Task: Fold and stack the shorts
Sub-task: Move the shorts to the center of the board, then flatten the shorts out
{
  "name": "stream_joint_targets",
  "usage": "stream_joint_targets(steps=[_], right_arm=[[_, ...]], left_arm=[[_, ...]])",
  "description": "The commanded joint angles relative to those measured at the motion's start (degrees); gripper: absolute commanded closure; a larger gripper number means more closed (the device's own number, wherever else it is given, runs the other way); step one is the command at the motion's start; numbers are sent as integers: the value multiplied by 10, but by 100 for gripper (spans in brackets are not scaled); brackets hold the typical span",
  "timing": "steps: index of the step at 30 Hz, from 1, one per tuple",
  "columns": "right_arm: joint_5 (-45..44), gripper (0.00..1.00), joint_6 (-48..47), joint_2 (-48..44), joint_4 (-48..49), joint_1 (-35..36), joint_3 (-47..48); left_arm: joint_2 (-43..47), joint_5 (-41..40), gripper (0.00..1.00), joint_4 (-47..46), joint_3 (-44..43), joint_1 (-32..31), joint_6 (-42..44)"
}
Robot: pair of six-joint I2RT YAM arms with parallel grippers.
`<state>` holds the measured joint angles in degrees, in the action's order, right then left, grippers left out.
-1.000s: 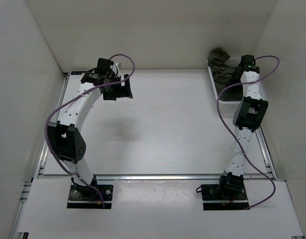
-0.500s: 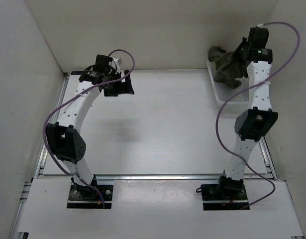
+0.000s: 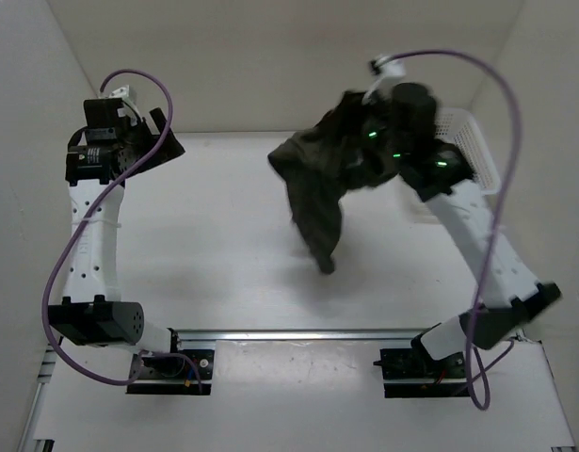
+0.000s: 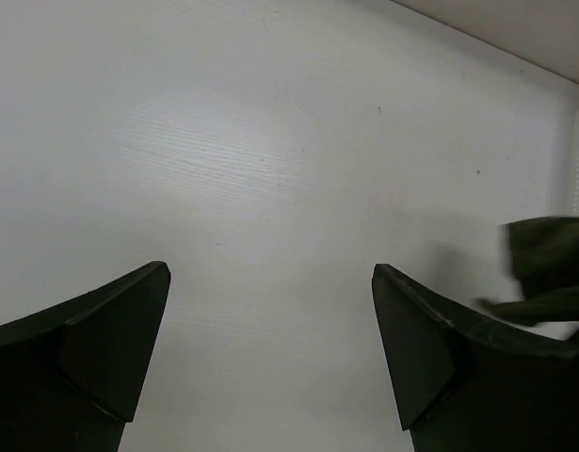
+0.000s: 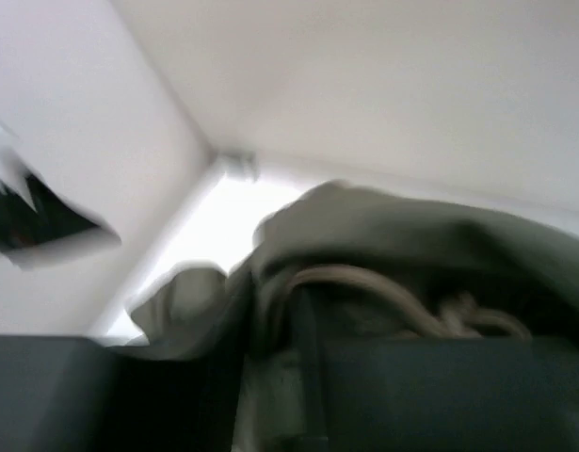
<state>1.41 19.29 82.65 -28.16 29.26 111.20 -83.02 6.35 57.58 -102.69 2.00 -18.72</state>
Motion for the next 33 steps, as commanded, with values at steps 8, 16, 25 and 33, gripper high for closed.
stream_joint_targets(steps=[8,16,25,33], right_arm=[[-88,12,4,121,-113,55,-120],[-14,83,59,31,-87,6,-292],[-13,17,61,142,-86,28,-268],[-40,14,56,250,-150,5,-130]], left_arm=[[22,63,0,39,19,-11,15],[-1,156,85,-32,209,-97,8],[-20,154,45,-123,334,-181,-75],[-117,117,4,-189,350,-216,-131]])
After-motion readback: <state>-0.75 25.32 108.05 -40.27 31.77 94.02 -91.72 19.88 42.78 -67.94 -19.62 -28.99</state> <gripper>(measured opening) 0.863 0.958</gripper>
